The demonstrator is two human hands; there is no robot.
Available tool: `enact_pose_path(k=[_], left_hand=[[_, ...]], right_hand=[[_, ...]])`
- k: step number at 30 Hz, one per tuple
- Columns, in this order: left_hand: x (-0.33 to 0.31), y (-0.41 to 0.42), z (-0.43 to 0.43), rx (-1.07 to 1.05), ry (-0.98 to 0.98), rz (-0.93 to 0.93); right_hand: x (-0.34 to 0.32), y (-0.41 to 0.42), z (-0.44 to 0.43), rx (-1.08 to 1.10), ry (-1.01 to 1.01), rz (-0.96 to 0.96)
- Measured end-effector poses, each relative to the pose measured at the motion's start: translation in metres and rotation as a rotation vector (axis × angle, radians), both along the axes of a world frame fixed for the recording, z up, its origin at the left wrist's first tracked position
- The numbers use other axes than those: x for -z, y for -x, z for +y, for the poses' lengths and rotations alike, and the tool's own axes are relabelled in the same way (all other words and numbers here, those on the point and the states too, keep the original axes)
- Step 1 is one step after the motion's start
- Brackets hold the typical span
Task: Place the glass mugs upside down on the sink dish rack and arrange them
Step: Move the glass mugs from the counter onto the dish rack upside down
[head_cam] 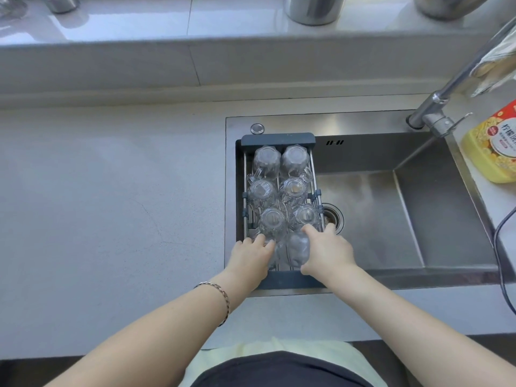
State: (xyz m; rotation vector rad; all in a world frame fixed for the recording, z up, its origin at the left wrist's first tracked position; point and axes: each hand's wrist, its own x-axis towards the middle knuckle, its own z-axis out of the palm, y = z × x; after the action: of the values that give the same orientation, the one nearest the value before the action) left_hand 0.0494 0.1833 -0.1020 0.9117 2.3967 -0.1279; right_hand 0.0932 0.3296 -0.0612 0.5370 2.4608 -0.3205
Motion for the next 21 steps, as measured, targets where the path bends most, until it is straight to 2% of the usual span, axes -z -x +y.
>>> enact_pose_path(k=[6, 9, 14, 18, 21], left_hand=[[-0.006, -0.003, 0.004, -0.140, -0.012, -0.040], [-0.007, -0.001, 0.001, -0.114, -0.031, -0.043], [-0.007, 0.002, -0.002, -0.093, -0.024, -0.050], [-0.008, 0.003, -0.001, -0.088, -0.022, -0.053], [-0.008, 0.008, -0.002, -0.085, -0.031, -0.077]], right_hand=[[0.006, 0.003, -0.003, -0.081, -0.045, -0.002], [0.019, -0.002, -0.004, -0.095, 0.047, 0.056], [0.032, -0.007, 0.000, 0.025, 0.202, 0.071], [0.034, -0.012, 0.000, 0.012, 0.149, 0.053], [0.027, -0.002, 0.002, -0.051, 0.103, -0.053]])
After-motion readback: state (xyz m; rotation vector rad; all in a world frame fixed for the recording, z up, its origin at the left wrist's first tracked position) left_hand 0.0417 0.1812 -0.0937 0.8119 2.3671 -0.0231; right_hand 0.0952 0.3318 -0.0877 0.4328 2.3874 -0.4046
